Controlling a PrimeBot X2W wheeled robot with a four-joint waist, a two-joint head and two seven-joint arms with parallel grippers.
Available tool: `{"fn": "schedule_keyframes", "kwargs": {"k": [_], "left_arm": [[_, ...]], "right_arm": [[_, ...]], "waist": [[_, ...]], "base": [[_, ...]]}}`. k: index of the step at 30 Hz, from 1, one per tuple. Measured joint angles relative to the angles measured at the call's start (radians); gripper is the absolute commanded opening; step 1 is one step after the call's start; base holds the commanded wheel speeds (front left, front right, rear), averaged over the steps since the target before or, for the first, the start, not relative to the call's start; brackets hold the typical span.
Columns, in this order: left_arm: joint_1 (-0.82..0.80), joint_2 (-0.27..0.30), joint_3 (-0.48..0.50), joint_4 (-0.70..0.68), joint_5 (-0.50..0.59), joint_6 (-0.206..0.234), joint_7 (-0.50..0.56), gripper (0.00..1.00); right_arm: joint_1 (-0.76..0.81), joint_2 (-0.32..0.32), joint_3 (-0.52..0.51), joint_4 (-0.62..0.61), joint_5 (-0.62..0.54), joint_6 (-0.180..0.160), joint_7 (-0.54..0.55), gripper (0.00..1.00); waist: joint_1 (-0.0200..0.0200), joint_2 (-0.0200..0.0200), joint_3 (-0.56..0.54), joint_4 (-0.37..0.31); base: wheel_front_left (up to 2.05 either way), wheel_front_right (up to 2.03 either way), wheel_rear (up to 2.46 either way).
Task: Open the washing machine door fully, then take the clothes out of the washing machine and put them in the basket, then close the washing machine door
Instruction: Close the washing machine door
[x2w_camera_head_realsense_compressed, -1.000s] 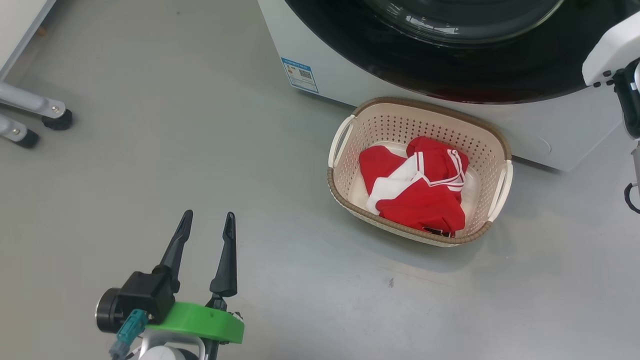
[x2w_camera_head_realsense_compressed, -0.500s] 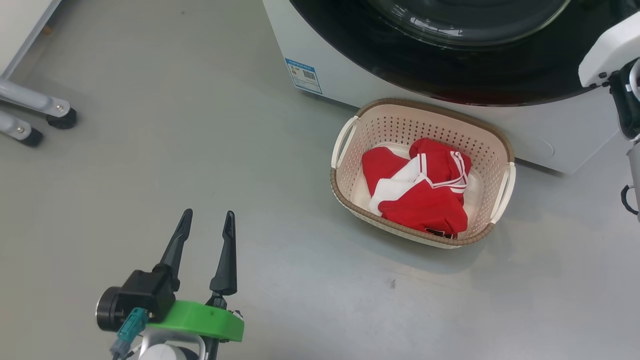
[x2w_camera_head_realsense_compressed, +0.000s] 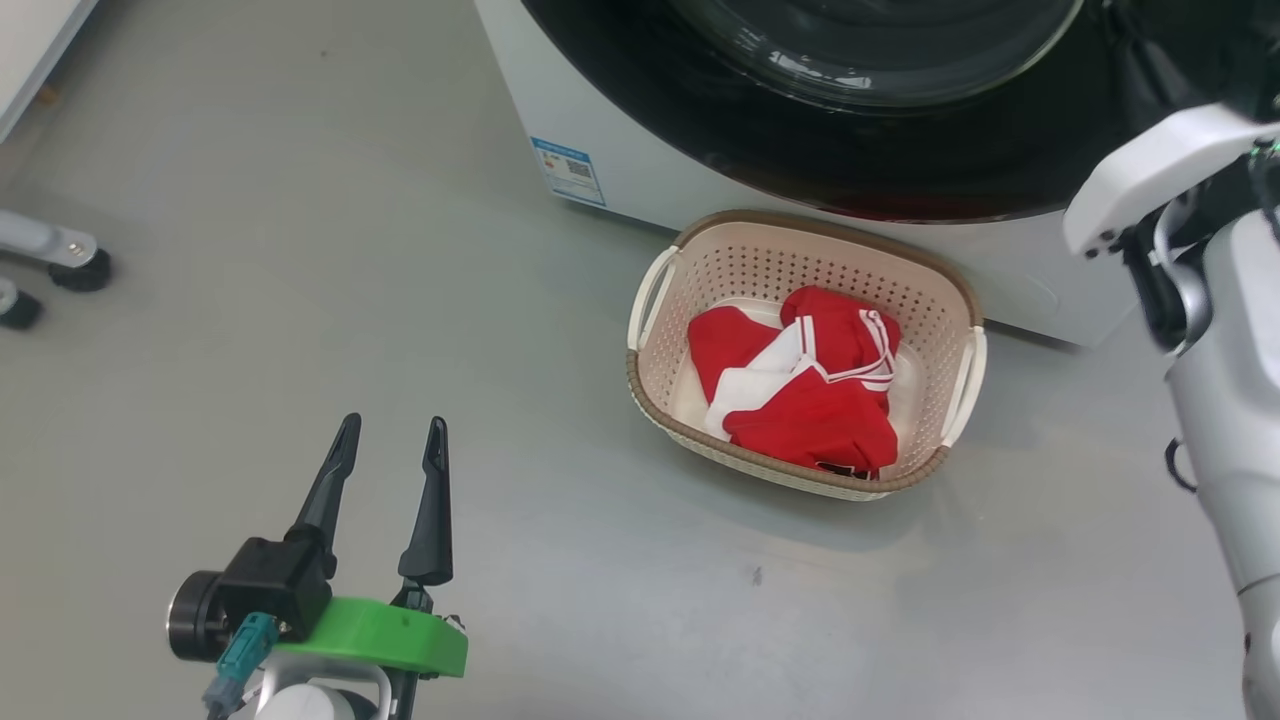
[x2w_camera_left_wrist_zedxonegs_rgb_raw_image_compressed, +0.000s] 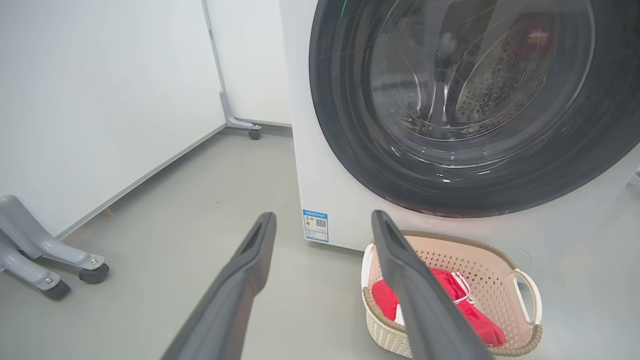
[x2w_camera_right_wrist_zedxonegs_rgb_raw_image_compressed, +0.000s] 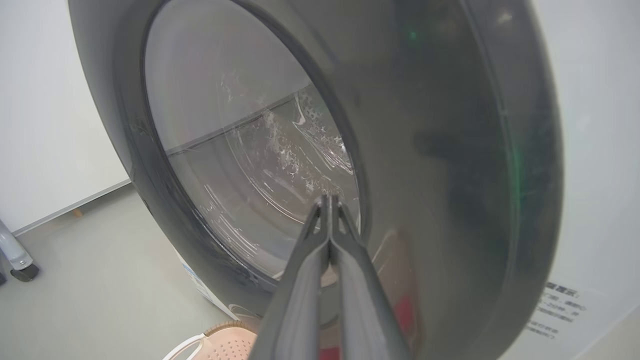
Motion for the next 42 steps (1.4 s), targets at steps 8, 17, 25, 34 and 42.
{"fn": "schedule_keyframes", "kwargs": {"k": [8, 17, 25, 34, 42], "left_arm": [[0.000, 0.010, 0.007, 0.000, 0.004, 0.000, 0.000, 1.00], [0.000, 0.039, 0.012, 0.008, 0.021, 0.000, 0.010, 1.00], [0.001, 0.054, 0.014, 0.012, 0.021, 0.000, 0.027, 1.00], [0.022, 0.063, 0.015, 0.016, 0.021, 0.000, 0.044, 1.00], [0.054, 0.067, 0.015, 0.015, 0.021, 0.000, 0.053, 1.00]], "right_arm": [[0.112, 0.047, 0.021, -0.021, 0.010, 0.004, -0.072, 0.00], [0.276, 0.090, 0.010, -0.071, 0.030, 0.002, -0.127, 1.00], [0.399, 0.098, -0.012, -0.131, 0.038, -0.024, -0.143, 1.00], [0.521, 0.103, -0.027, -0.208, 0.038, -0.059, -0.145, 1.00], [0.620, 0.109, -0.034, -0.285, 0.038, -0.077, -0.146, 1.00]], "waist": [[0.0000, 0.0000, -0.018, -0.049], [0.0000, 0.0000, -0.054, -0.124], [0.0000, 0.0000, -0.098, -0.213], [0.0000, 0.0000, -0.149, -0.293], [0.0000, 0.0000, -0.194, -0.347]], "base": [[0.00, 0.00, 0.00], [0.00, 0.00, 0.00], [0.00, 0.00, 0.00], [0.00, 0.00, 0.00], [0.00, 0.00, 0.00]]}}
